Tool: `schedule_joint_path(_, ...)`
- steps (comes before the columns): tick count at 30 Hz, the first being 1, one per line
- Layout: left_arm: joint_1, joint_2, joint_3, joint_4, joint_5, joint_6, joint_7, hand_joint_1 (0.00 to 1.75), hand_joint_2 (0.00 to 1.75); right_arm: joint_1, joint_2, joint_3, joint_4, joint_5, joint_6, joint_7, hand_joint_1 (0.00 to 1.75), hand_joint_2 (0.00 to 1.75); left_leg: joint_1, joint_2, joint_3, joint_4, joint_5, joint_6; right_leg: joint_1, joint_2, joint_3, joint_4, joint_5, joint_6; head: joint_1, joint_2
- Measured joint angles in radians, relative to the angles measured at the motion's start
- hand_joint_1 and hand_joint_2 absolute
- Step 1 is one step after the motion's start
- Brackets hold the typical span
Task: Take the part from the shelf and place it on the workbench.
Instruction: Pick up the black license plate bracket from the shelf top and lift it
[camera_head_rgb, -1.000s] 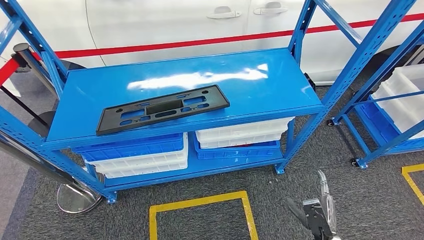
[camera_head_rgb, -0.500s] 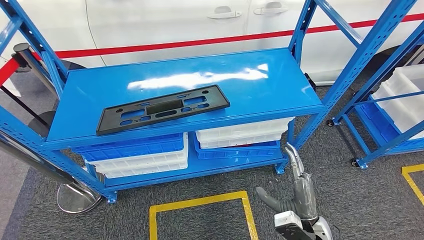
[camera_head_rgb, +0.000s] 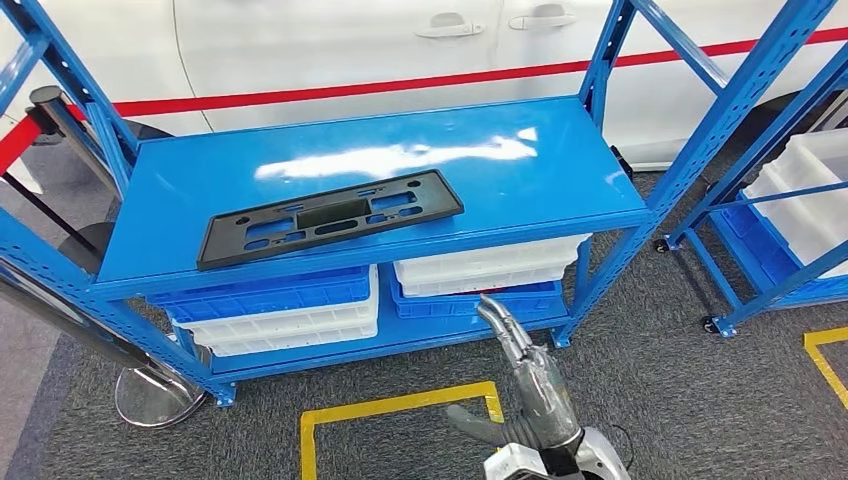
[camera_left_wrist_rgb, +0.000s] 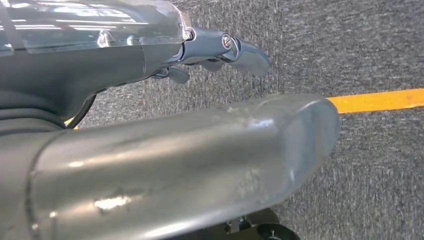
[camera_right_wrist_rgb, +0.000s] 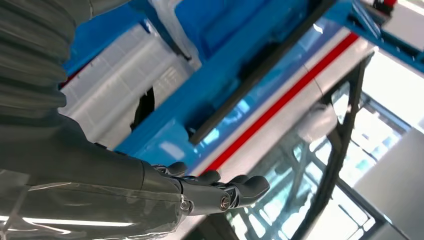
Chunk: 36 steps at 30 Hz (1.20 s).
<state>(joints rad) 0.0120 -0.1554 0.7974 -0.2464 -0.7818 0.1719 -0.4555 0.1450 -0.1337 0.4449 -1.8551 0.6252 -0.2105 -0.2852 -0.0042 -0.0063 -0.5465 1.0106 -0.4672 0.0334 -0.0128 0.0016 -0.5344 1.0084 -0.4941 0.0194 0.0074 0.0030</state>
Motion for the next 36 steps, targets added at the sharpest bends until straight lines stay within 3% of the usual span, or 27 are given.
schedule_joint_path(1, -0.001, 0.000, 0.002, 0.000, -0.007, -0.004, 0.000, 0.00, 0.00, -0.010, 0.002, 0.008, 0.006, 0.002, 0.008, 0.017, 0.00, 1.75, 0.004, 0.001, 0.003, -0.007, 0.005, 0.005, 0.001, 0.000, -0.008, 0.019, -0.014, 0.002, 0.002, 0.000)
schedule_joint_path(4, -0.001, -0.001, 0.007, 0.000, -0.026, -0.010, 0.000, 0.00, 0.00, -0.043, 0.010, 0.038, 0.033, 0.042, 0.000, 0.052, 0.00, 1.75, 0.009, 0.004, 0.004, -0.016, 0.012, 0.013, -0.004, 0.000, -0.090, 0.184, -0.098, 0.008, 0.008, 0.000)
schedule_joint_path(5, -0.001, -0.001, 0.008, 0.000, -0.031, -0.011, 0.000, 0.00, 0.00, -0.052, 0.013, 0.048, 0.044, 0.067, -0.011, 0.061, 0.00, 1.75, 0.009, 0.003, 0.003, -0.016, 0.012, 0.013, -0.006, 0.000, -0.121, 0.241, -0.115, 0.010, 0.009, 0.000)
schedule_joint_path(6, -0.001, -0.001, 0.010, 0.000, -0.035, -0.012, 0.000, 0.00, 0.00, -0.059, 0.017, 0.058, 0.054, 0.095, -0.025, 0.070, 0.00, 1.75, 0.009, 0.003, 0.004, -0.015, 0.011, 0.011, -0.009, -0.001, -0.139, 0.270, -0.114, 0.013, 0.009, 0.000)
schedule_joint_path(7, -0.001, -0.001, 0.011, 0.000, -0.039, -0.014, 0.000, 0.00, 0.00, -0.065, 0.021, 0.066, 0.062, 0.125, -0.041, 0.078, 0.00, 1.75, 0.010, 0.002, 0.005, -0.014, 0.009, 0.009, -0.012, -0.001, -0.139, 0.261, -0.092, 0.015, 0.009, 0.000)
schedule_joint_path(8, -0.001, -0.001, 0.012, 0.000, -0.043, -0.015, 0.000, 0.00, 0.00, -0.073, 0.025, 0.074, 0.070, 0.156, -0.057, 0.086, 0.00, 1.75, 0.012, 0.000, 0.007, -0.013, 0.007, 0.005, -0.016, -0.001, -0.120, 0.214, -0.056, 0.016, 0.009, 0.000)
schedule_joint_path(9, -0.001, -0.001, 0.013, 0.000, -0.047, -0.016, 0.000, 0.00, 0.00, -0.083, 0.029, 0.082, 0.078, 0.188, -0.075, 0.095, 0.00, 1.75, 0.013, -0.001, 0.009, -0.010, 0.003, 0.000, -0.018, -0.001, -0.091, 0.145, -0.017, 0.016, 0.009, 0.000)
schedule_joint_path(11, -0.001, -0.001, 0.016, 0.000, -0.054, -0.017, 0.000, 0.00, 0.00, -0.104, 0.039, 0.096, 0.097, 0.253, -0.110, 0.112, 0.00, 1.75, 0.012, -0.002, 0.007, 0.000, -0.005, -0.015, -0.017, -0.001, -0.045, 0.038, 0.022, 0.012, 0.010, 0.000)
schedule_joint_path(16, -0.005, 0.001, 0.022, 0.000, -0.073, -0.020, 0.001, 0.00, 0.00, -0.145, 0.071, 0.129, 0.156, 0.410, -0.192, 0.149, 0.00, 1.75, 0.016, -0.001, -0.002, 0.018, -0.022, -0.051, -0.011, 0.002, -0.039, 0.011, 0.023, -0.021, 0.008, 0.000)
schedule_joint_path(18, -0.006, 0.002, 0.025, 0.000, -0.082, -0.021, 0.001, 0.00, 0.00, -0.167, 0.085, 0.144, 0.184, 0.471, -0.223, 0.164, 0.00, 1.75, 0.018, 0.000, -0.042, 0.105, -0.072, -0.058, -0.010, -0.002, -0.036, 0.008, 0.023, -0.033, 0.004, 0.000)
schedule_joint_path(20, -0.006, 0.002, 0.027, 0.000, -0.091, -0.023, 0.003, 0.00, 0.00, -0.190, 0.095, 0.162, 0.219, 0.530, -0.251, 0.181, 0.00, 1.75, 0.018, 0.000, -0.110, 0.239, -0.127, -0.061, -0.006, -0.004, -0.036, 0.010, 0.021, -0.039, 0.002, 0.000)
schedule_joint_path(21, -0.006, 0.002, 0.027, 0.000, -0.095, -0.024, 0.004, 0.00, 0.00, -0.201, 0.099, 0.170, 0.238, 0.557, -0.264, 0.190, 0.00, 1.75, 0.018, 0.000, -0.132, 0.279, -0.134, -0.062, -0.004, -0.005, -0.036, 0.011, 0.019, -0.041, 0.002, 0.000)
schedule_joint_path(22, -0.006, 0.003, 0.028, 0.000, -0.100, -0.025, 0.004, 0.00, 0.00, -0.212, 0.103, 0.179, 0.257, 0.584, -0.278, 0.199, 0.00, 1.75, 0.018, 0.000, -0.137, 0.282, -0.119, -0.061, -0.003, -0.005, -0.035, 0.013, 0.018, -0.042, 0.002, 0.000)
schedule_joint_path(24, -0.007, 0.006, 0.028, 0.000, -0.111, -0.027, 0.006, 0.00, 0.00, -0.237, 0.114, 0.196, 0.295, 0.635, -0.306, 0.219, 0.00, 1.75, 0.018, 0.001, -0.095, 0.179, -0.047, -0.055, -0.002, -0.003, -0.030, 0.016, 0.013, -0.040, 0.001, 0.000)
schedule_joint_path(26, -0.009, 0.010, 0.029, 0.000, -0.123, -0.032, 0.008, 0.00, 0.00, -0.263, 0.128, 0.211, 0.332, 0.685, -0.335, 0.239, 0.00, 1.75, 0.014, 0.000, -0.043, 0.060, 0.001, -0.047, 0.002, -0.002, -0.026, 0.018, 0.008, -0.034, 0.001, 0.000)
schedule_joint_path(27, -0.011, 0.011, 0.029, 0.000, -0.130, -0.036, 0.009, 0.00, 0.00, -0.275, 0.136, 0.219, 0.350, 0.709, -0.349, 0.248, 0.00, 1.75, 0.011, 0.000, -0.030, 0.029, 0.008, -0.043, 0.003, -0.001, -0.026, 0.019, 0.008, -0.029, 0.002, 0.000)
schedule_joint_path(31, -0.016, 0.016, 0.031, 0.000, -0.155, -0.045, 0.011, 0.00, 0.00, -0.328, 0.165, 0.258, 0.435, 0.793, -0.393, 0.282, 0.00, 1.75, 0.013, 0.000, -0.025, 0.010, 0.013, -0.023, 0.003, -0.002, -0.030, 0.025, 0.001, -0.009, 0.003, 0.000)
schedule_joint_path(33, -0.019, 0.018, 0.033, 0.000, -0.167, -0.052, 0.012, 0.00, 0.00, -0.357, 0.178, 0.283, 0.488, 0.827, -0.414, 0.302, 0.00, 1.75, 0.017, 0.001, -0.021, 0.001, 0.019, -0.012, 0.002, -0.002, -0.064, 0.097, -0.043, -0.002, 0.007, 0.000)
schedule_joint_path(35, -0.024, 0.021, 0.035, 0.000, -0.179, -0.059, 0.012, 0.00, 0.00, -0.382, 0.190, 0.311, 0.548, 0.854, -0.428, 0.322, 0.00, 1.75, 0.016, 0.001, -0.023, 0.000, 0.019, -0.007, 0.000, -0.001, -0.130, 0.226, -0.100, 0.001, 0.009, 0.000)
schedule_joint_path(36, -0.025, 0.023, 0.035, 0.000, -0.185, -0.063, 0.012, 0.00, 0.00, -0.391, 0.197, 0.325, 0.578, 0.864, -0.432, 0.332, 0.00, 1.75, 0.015, 0.001, -0.023, 0.000, 0.019, -0.006, 0.000, -0.001, -0.155, 0.273, -0.111, 0.002, 0.009, 0.000)
